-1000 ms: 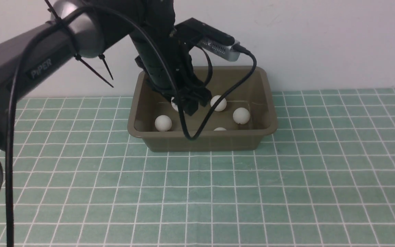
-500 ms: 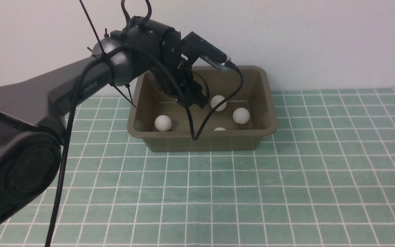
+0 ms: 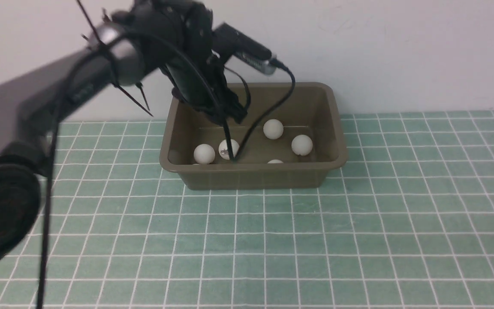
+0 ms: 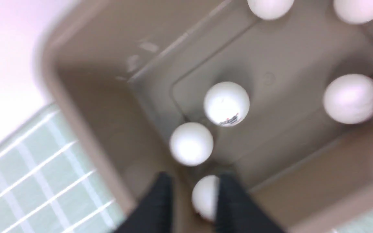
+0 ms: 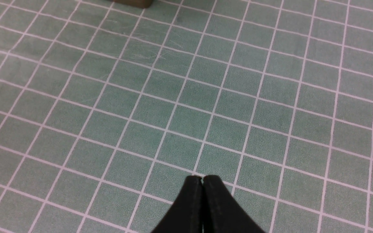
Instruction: Put the table tennis balls in the box on the green coffee tablecloth.
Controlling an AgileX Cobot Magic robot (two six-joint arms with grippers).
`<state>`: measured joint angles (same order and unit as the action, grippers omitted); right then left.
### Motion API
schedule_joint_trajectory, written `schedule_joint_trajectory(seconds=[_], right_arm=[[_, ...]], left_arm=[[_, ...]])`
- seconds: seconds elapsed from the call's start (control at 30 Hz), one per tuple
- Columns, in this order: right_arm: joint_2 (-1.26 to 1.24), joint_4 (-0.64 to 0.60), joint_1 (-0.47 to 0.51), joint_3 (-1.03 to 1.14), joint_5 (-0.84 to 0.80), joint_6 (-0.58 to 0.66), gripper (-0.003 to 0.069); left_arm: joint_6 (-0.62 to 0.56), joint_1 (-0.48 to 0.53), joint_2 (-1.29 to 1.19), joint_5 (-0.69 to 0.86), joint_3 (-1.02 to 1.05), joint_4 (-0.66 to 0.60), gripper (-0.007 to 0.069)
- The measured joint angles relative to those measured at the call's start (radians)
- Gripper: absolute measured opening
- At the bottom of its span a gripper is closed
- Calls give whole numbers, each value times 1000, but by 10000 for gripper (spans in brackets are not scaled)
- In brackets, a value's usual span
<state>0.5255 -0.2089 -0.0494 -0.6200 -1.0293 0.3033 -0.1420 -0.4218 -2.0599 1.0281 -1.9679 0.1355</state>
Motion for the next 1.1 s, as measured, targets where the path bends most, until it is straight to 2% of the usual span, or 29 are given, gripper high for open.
schedule_joint_trajectory(seconds=[0.07,0.17,0.27,0.37,0.6,0.73,0.8,0.97,1.03,1.1], right_arm=[[0,0,0,0,-3,-1,-18],[0,0,0,0,-3,-1,-18],[0,0,0,0,-5,-1,-18],[0,0,0,0,-5,-1,-18],[0,0,0,0,-5,-1,-18],[0,0,0,0,-5,-2,-18],[0,0,0,0,-5,-2,-18],[0,0,0,0,-5,-2,-18],[0,0,0,0,-5,-3,-18],[0,0,0,0,-6,-3,-18]], left_arm=[[16,0,74,22,0,-1,54],[32,1,172,18,0,-41,6],[26,1,287,-34,33,-136,-4],[-40,-13,464,-143,210,-252,-4],[-59,-57,848,-407,721,-305,-4],[-47,-57,982,-424,874,-311,-4],[-47,-58,1045,-427,947,-264,-4],[18,-58,1071,-464,1034,-25,-4],[142,-21,1074,-477,1062,118,-4],[322,70,1101,-501,1095,215,-4]])
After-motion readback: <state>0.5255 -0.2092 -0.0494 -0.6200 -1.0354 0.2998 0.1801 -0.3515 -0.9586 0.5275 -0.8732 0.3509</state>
